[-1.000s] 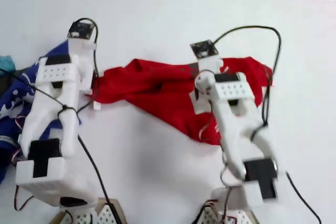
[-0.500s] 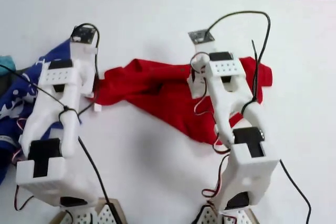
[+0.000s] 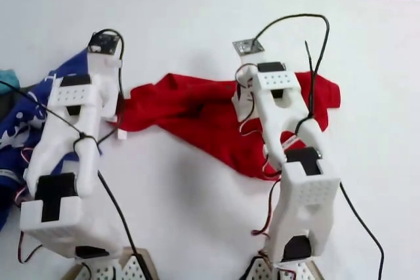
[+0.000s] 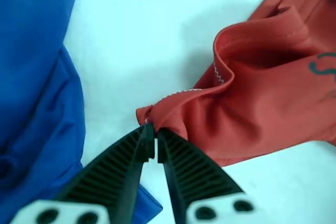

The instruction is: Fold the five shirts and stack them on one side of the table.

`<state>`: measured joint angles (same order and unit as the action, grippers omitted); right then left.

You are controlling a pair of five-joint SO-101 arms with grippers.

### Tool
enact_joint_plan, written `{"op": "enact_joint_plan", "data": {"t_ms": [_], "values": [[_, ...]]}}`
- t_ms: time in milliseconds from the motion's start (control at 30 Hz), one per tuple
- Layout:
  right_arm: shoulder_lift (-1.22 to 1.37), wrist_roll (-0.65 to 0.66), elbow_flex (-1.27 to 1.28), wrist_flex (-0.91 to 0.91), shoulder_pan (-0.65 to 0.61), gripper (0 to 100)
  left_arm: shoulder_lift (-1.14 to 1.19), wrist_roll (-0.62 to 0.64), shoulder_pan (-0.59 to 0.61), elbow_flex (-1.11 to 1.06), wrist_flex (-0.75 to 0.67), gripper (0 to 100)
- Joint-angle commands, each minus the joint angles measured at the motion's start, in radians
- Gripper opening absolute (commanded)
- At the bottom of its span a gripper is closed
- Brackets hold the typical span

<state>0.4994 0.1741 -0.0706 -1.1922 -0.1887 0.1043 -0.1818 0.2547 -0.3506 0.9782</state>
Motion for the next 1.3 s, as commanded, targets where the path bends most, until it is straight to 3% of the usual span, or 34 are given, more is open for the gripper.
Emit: {"op": "enact_joint_plan", "data": {"t_ms": [0, 500, 633, 667, 967, 1067, 1267], "values": [[0.002, 0.000, -0.083, 0.010, 0.016, 19.1, -0.060, 0.002, -0.009, 0.004, -0.014, 2], [0.162, 0.000, -0.199, 0.008, 0.062, 18.1, -0.060, 0.002, -0.006, 0.002, -0.014, 2], [0.171, -0.002, -0.213, 0.008, 0.088, 0.9, -0.060, 0.002, -0.006, 0.002, -0.014, 2], [0.171, 0.000, -0.213, 0.005, 0.091, 1.9, -0.060, 0.002, -0.006, 0.002, -0.014, 2], [0.024, 0.002, -0.313, -0.222, 0.090, 2.1, -0.064, 0.000, -0.011, 0.010, -0.003, 2], [-0.122, 0.011, -0.339, -0.323, 0.091, 2.1, -0.069, -0.046, -0.012, 0.047, 0.058, 2], [-0.427, 0.153, -0.334, -0.466, 0.093, 2.1, -0.069, -0.172, -0.012, 0.272, 0.311, 2]]}}
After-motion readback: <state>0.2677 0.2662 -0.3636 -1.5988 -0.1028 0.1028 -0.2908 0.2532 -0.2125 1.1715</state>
